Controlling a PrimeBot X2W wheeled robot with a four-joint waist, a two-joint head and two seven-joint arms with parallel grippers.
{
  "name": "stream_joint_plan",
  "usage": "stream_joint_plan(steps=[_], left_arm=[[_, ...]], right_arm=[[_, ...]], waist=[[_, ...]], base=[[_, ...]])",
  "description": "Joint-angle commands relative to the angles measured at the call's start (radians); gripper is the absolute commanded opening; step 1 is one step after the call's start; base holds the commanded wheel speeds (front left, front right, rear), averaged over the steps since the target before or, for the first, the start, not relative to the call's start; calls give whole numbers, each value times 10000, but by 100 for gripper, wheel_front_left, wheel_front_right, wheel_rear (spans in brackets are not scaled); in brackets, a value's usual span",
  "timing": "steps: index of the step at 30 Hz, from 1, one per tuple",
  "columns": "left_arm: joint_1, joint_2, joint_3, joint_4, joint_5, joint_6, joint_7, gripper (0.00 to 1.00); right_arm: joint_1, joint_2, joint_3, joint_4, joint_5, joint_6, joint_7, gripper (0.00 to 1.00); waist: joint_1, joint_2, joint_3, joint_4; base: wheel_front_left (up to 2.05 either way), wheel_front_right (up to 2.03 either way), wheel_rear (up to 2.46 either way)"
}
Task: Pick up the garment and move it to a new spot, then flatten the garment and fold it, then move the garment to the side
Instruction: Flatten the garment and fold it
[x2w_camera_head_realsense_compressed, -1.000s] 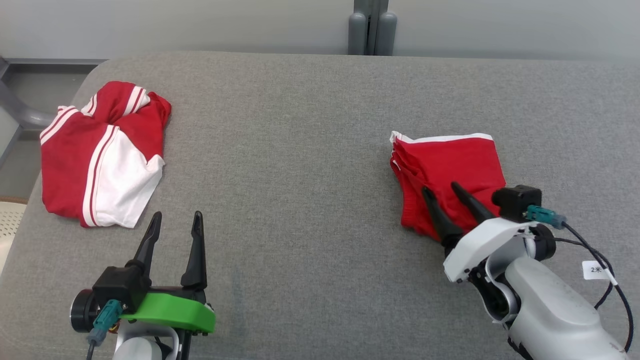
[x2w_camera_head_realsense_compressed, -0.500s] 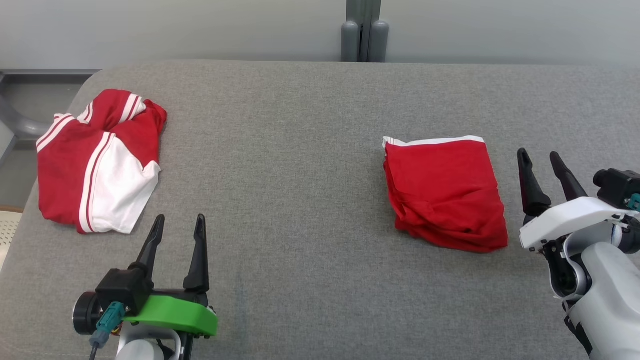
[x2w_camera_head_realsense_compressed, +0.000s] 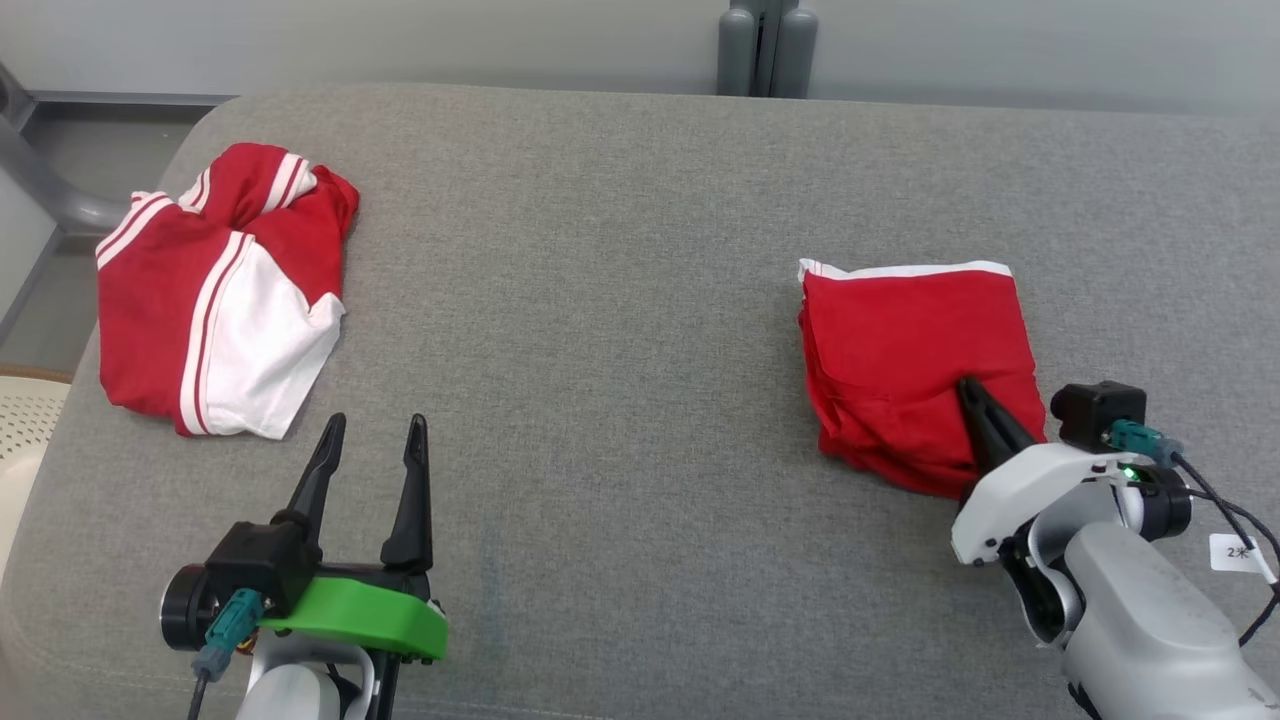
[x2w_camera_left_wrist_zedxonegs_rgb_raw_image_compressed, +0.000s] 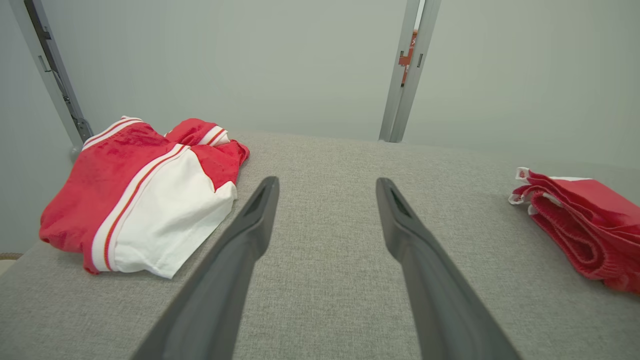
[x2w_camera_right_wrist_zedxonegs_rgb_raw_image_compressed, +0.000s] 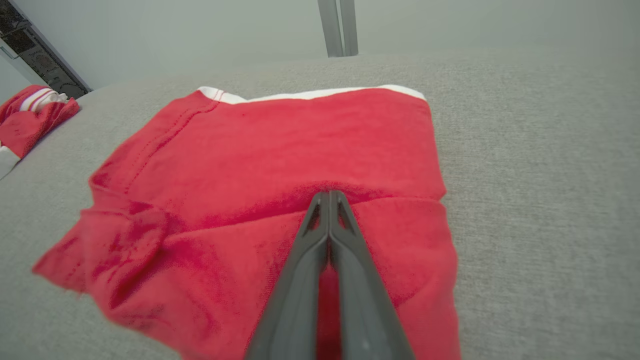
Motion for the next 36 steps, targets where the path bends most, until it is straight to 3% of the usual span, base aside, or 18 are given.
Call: stream_joint_plan(steps=[1, 13, 19, 28, 30, 31, 36], left_arm=[[-157, 25, 1, 18, -118, -31, -34, 100], [61, 25, 38, 32, -71, -31, -34, 100], [97, 25, 106, 4, -32, -31, -34, 100], [281, 25, 391, 53, 87, -27, -34, 100], [378, 25, 449, 78, 147, -27, -34, 100], [409, 25, 476, 79, 179, -26, -34, 100], [598, 26, 621, 12, 399, -27, -34, 100]], right_arm=[[25, 46, 138, 96, -51, 1, -59, 0], [621, 924, 1855, -890, -264, 1, -128, 0], [992, 991, 1140, -2097, -685, 1, -132, 0], [2144, 799, -1379, -4365, -1875, 1, -126, 0], [2479, 794, -1901, -4644, -2122, 1, -126, 58], [2612, 829, -2118, -4768, -2212, 1, -126, 100], [3278, 905, -2901, -5290, -2630, 1, -127, 100]], waist=[[0, 0, 22, 93], [0, 0, 4, 119], [0, 0, -80, -127], [0, 0, -514, -833], [0, 0, -617, -997], [0, 0, -653, -1065], [0, 0, -823, -1475]], base=[[0, 0, 0], [0, 0, 0], [0, 0, 0], [0, 0, 0], [0, 0, 0], [0, 0, 0], [0, 0, 0]])
